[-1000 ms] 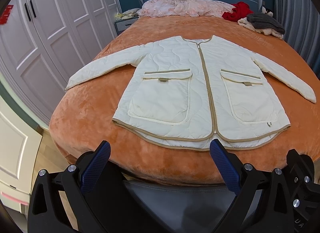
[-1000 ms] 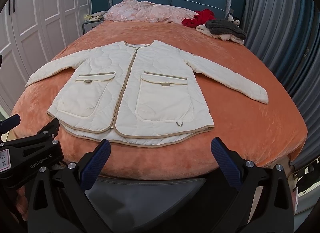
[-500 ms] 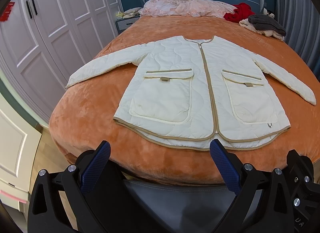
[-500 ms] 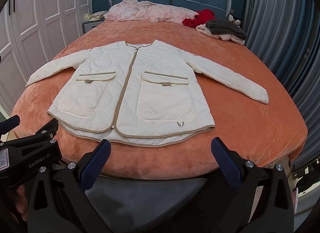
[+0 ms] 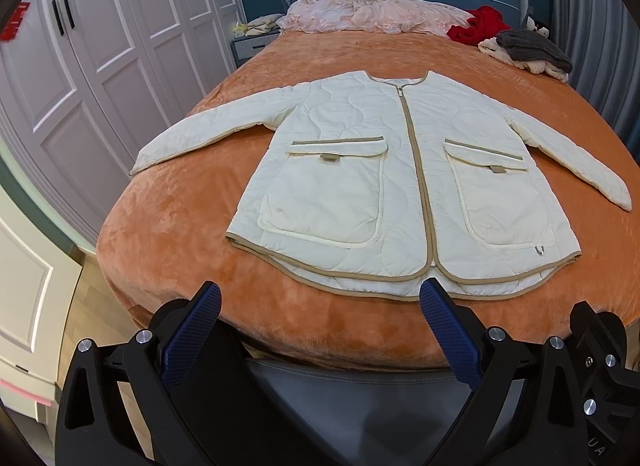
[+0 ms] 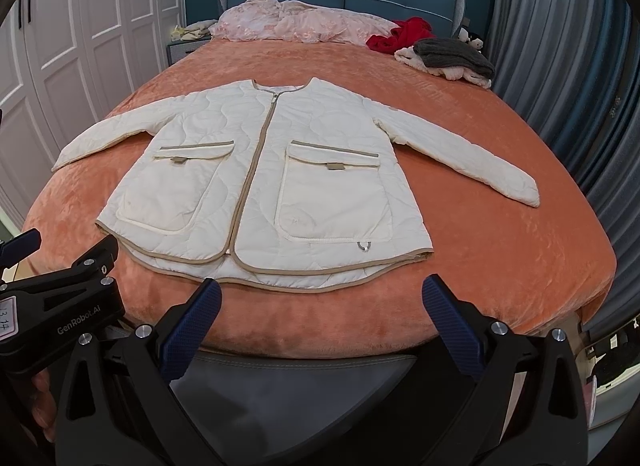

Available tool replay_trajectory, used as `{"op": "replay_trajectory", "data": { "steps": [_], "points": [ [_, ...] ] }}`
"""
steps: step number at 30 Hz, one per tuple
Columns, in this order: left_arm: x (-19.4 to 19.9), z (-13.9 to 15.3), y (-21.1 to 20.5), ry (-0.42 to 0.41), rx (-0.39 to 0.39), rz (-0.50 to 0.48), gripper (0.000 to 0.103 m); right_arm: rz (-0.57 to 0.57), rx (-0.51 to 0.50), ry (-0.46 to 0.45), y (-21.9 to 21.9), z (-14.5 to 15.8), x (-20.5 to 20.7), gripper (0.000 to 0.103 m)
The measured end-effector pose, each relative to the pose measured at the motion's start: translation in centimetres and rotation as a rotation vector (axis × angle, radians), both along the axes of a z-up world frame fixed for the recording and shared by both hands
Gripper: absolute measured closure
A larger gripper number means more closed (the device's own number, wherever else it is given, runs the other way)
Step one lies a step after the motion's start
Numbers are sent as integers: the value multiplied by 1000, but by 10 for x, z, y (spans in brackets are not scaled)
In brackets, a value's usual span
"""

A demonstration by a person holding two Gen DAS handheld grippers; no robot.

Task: Fold large clothes

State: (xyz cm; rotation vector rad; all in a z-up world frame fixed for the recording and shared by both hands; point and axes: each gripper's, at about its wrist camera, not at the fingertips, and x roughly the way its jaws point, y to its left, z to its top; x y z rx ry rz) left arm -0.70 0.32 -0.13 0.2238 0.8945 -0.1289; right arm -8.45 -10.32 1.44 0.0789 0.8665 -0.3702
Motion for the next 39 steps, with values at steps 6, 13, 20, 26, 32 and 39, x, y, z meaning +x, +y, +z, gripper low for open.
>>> {"op": "replay_trajectory", "data": {
  "steps": [6, 13, 20, 26, 32, 39],
  "points": [
    [0, 0, 0, 1, -2, -1, 6, 3, 0, 2, 3, -3, 1, 5],
    [-1, -2, 1, 4, -2, 1, 6, 6, 1, 7, 4, -6, 1, 5],
    [-2, -3, 2, 5, -3, -1, 6, 12, 3, 15, 4, -8, 4, 5],
    [-2, -10, 2, 14, -3, 2, 6, 16, 5, 20, 4, -9, 6, 5],
    [1, -12, 4, 19, -5, 4, 6, 27, 10, 32, 5, -12, 10, 5],
    [8, -14, 2, 12, 4, 2, 6, 36, 35, 47, -1, -18, 16, 5]
  ]
}}
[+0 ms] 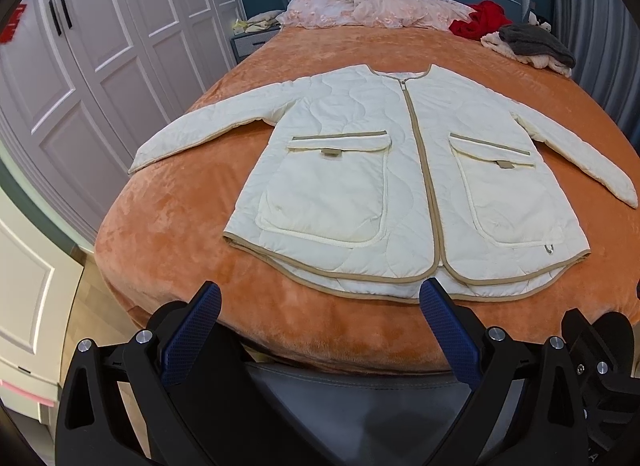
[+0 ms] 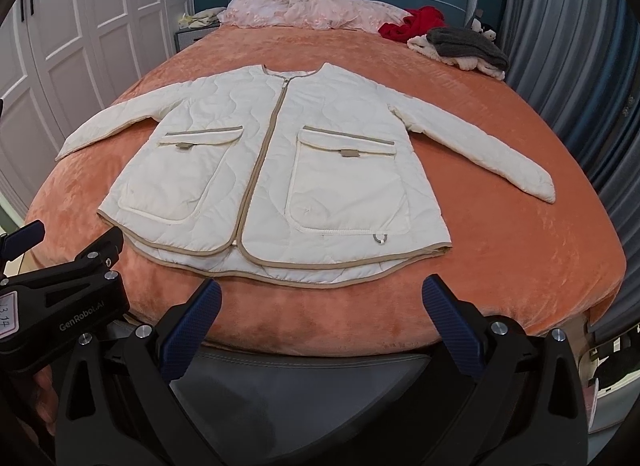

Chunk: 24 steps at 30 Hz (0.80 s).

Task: Fold large clothes
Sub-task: 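Grasp the jacket sleeve cuff with the right tool and lift it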

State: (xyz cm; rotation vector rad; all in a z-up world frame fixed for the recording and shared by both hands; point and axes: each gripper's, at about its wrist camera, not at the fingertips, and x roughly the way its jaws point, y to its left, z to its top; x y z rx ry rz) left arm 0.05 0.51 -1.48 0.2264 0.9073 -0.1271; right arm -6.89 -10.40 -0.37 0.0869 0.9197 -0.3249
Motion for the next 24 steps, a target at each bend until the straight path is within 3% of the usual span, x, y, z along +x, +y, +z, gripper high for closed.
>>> {"op": "replay_trajectory", "data": {
  "steps": [5, 10, 14, 19, 24],
  "points": [
    [11, -3, -1, 5, -6, 7, 6, -10, 16, 6, -15, -7, 6, 5],
    [34, -11, -3, 31, -29, 18, 6, -55, 89, -42, -70, -17, 20, 5],
    [57, -15, -8, 17, -38, 30, 6, -167, 174, -116, -148, -26, 33, 5],
    [92, -20, -13, 17, -84, 65, 6, -390, 313, -227, -283, -52, 46, 5],
    [129, -28, -27, -37, -33, 89, 6, -591, 351, -297, -396, -85, 55, 5]
  ]
}}
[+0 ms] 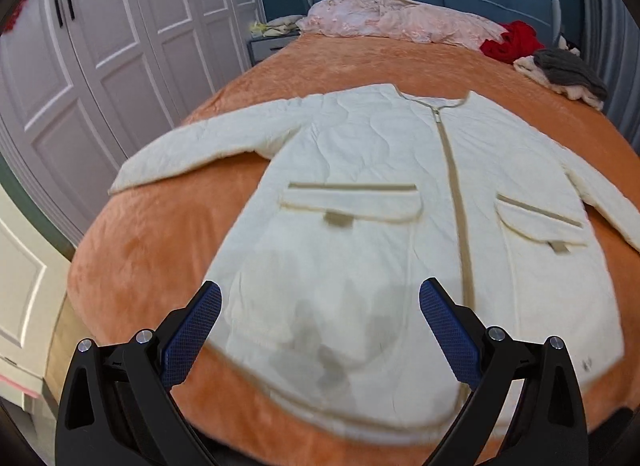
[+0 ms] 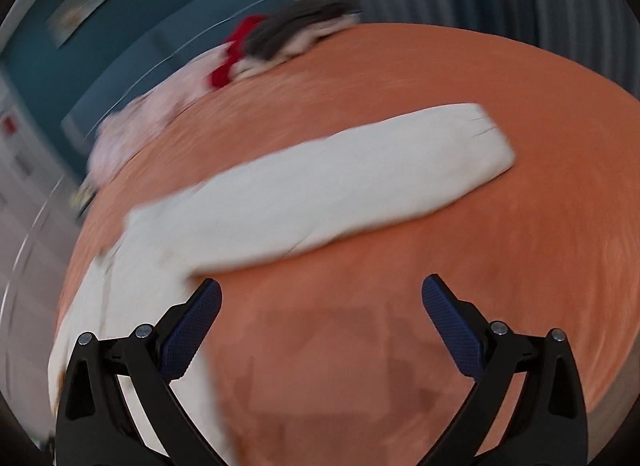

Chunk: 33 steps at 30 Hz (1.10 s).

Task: Fold large clothes
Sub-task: 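Grasp the jacket sleeve cuff with the right tool and lift it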

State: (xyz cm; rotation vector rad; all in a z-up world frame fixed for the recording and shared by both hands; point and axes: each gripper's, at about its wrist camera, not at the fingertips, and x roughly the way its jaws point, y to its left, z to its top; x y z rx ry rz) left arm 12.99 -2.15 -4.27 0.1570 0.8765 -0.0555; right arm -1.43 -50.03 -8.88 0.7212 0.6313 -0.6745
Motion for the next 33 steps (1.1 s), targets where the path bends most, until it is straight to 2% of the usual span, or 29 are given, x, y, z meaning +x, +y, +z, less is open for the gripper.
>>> {"op": "replay_trajectory", "data": {
  "steps": [4, 8, 11, 13, 14, 15, 16, 17, 18, 19, 23, 25, 28, 30, 33],
  "points": [
    [34, -10, -8, 53, 7, 2, 5, -162, 53, -20, -69, -30, -4, 5],
    [55, -19, -13, 46, 25, 15, 5, -310, 120, -41, -116, -58, -14, 5],
    [68, -26, -16, 40, 48, 29, 5, -338, 117, -43, -133, -66, -9, 7],
    [77, -30, -16, 42, 58, 36, 5, -345, 102, -37, -139, -67, -5, 15],
    [81, -33, -16, 44, 70, 45, 5, -348, 94, -23, -142, -66, -1, 28],
    [85, -36, -15, 48, 76, 49, 5, -342, 97, -21, -146, -66, 2, 45],
    [88, -39, -15, 52, 81, 55, 5, -326, 111, -32, -152, -67, 6, 56],
    [92, -42, -12, 59, 84, 68, 5, -308, 132, -48, -156, -66, 12, 79],
    [95, -44, -11, 62, 84, 73, 5, -300, 139, -62, -156, -62, 14, 87],
    [98, -46, -9, 66, 82, 83, 5, -290, 127, -83, -154, -55, 16, 88],
    [103, -48, -2, 66, 81, 100, 5, -171, -8, -157, -129, 4, 52, 92],
    [103, -49, 1, 65, 83, 102, 5, -65, -87, -188, -101, 42, 81, 92],
    [103, -52, 8, 66, 81, 110, 5, 135, -203, -238, -38, 98, 131, 92],
    [101, -52, 12, 64, 79, 119, 5, 261, -268, -255, 7, 123, 158, 92],
    [100, -53, 23, 71, 65, 136, 5, 463, -325, -269, 82, 146, 206, 92]
  ]
}}
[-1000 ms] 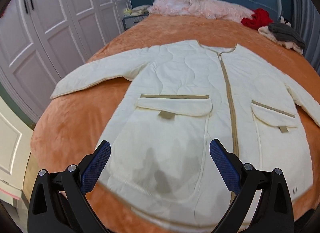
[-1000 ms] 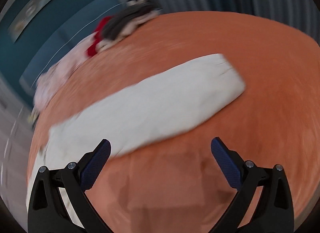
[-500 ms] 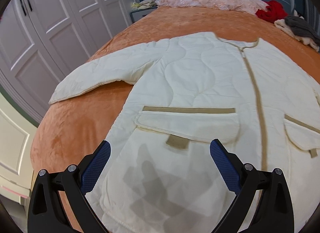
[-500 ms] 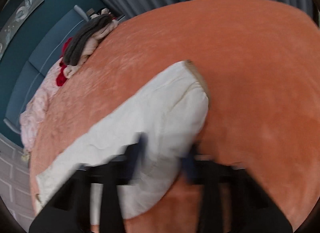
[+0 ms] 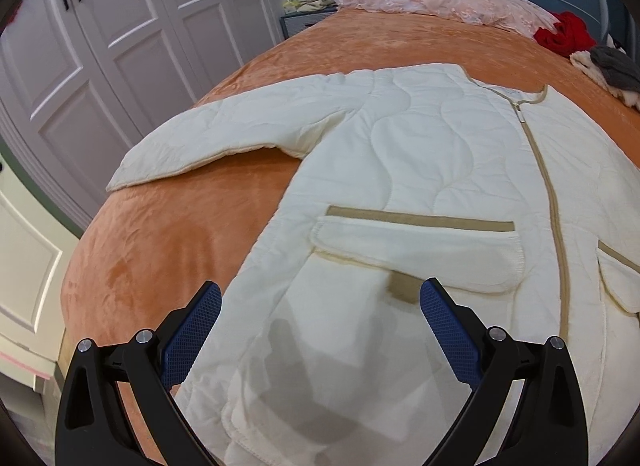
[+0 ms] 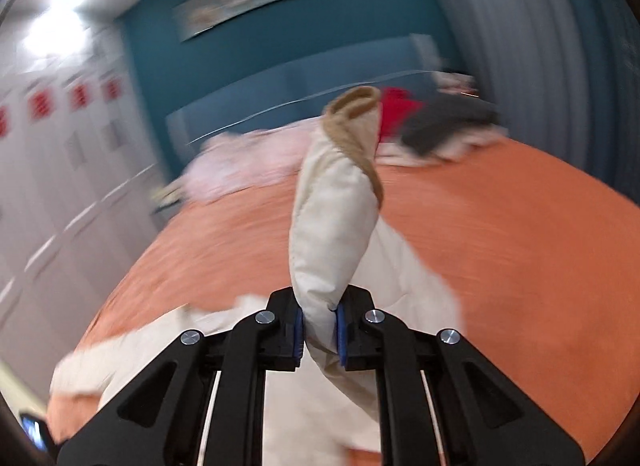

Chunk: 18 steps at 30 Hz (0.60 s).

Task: Fold large clothes
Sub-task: 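Grasp the jacket sleeve cuff with the right tool and lift it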

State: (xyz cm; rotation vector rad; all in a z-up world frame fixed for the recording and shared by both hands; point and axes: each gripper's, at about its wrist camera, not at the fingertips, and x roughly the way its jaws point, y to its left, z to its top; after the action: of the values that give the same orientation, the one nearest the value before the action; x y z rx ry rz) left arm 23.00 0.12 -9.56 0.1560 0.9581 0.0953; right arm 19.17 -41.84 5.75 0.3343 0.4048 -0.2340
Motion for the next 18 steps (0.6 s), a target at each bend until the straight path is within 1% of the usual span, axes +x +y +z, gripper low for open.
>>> {"op": "replay_trajectory", "data": {
  "steps": [3, 5, 6, 8, 11, 13, 14, 15, 16, 18],
  "points": [
    [0, -2, 12, 7, -3, 17, 5, 167, -53, 22, 71, 1, 38, 92],
    [0, -3, 22, 10, -3, 28, 5, 264, -101, 52, 120, -7, 62, 92],
    [0, -4, 25, 11, -3, 32, 5, 297, -113, 64, 136, -11, 65, 92],
    [2, -6, 35, 17, -7, 46, 5, 382, -101, 108, 175, -32, 86, 92],
    [4, -7, 50, 22, -17, 67, 5, 474, -101, 181, 226, -66, 110, 92],
    [6, -9, 57, 25, -31, 73, 5, 528, -98, 226, 250, -87, 120, 92],
    [7, -9, 60, 27, -37, 74, 5, 563, -89, 260, 265, -102, 125, 89],
    [8, -10, 63, 30, -51, 72, 5, 581, -83, 284, 274, -115, 120, 86],
    [10, -10, 64, 33, -63, 71, 5, 595, -76, 302, 277, -125, 116, 82],
    [14, -9, 68, 42, -130, 68, 5, 629, -42, 337, 288, -141, 116, 55]
  ]
}}
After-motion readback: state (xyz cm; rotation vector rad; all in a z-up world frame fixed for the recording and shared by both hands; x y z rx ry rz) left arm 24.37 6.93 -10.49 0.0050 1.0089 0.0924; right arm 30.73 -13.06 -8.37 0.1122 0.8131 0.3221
